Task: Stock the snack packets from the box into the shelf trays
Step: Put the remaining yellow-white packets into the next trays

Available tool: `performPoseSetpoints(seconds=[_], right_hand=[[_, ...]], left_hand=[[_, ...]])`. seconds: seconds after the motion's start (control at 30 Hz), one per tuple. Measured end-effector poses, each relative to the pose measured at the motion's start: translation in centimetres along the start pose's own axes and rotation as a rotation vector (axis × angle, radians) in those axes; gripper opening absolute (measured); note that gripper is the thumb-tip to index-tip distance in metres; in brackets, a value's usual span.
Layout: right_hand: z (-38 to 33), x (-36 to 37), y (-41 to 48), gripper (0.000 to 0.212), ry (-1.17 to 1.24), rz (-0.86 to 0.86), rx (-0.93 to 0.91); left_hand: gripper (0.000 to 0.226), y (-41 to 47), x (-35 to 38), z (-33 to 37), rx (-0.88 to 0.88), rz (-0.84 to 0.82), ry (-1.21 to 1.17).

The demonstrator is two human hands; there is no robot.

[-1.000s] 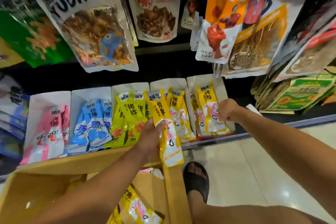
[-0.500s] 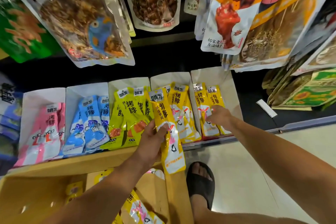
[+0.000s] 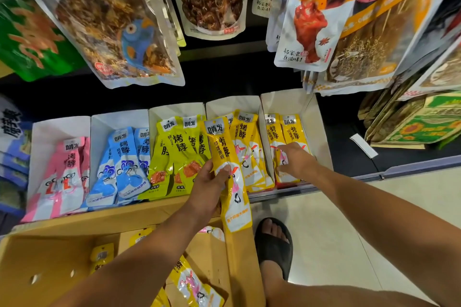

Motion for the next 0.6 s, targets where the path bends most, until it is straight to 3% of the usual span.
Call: performPoseSetpoints(seconds=[0.13, 0.3, 0.4, 0.5, 0.6], right_hand=[[-1.5, -2.3, -1.5, 0.055, 0.084, 0.182, -0.037], [-7.1, -5.0, -5.0, 0.033, 0.374, 0.346, -0.265], [-11.2, -5.5, -8.6, 0.056, 0.464, 0.251, -0.342], [-13.4, -4.9, -11.0, 0.09, 0.202, 0.153, -0.35], [-13.8, -4.5, -11.6, 0.096, 0.085, 0.192, -0.322]], left_hand=[[0.027, -0.3, 0.4, 0.2, 0.007, 0.001, -0.007], [0.035, -1.0, 0.8, 1.0, -0.021, -0.014, -0.031], [0.03, -1.5, 1.2, 1.8, 0.002, -0.012, -0.02], [0.029, -1.7, 1.7, 2.8, 0.049, 0.023, -0.012], [0.021, -1.7, 2.1, 3.5, 0.085, 0.038, 0.013]])
Point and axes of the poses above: each hand's wrist, its own y-axis towards the middle knuckle, its own x-axis out of the palm, z = x × y, the point moved 3 cm from there along y, towards the middle knuckle, and after that the axes turned 3 degrees about -x, right-handed, at the moved point
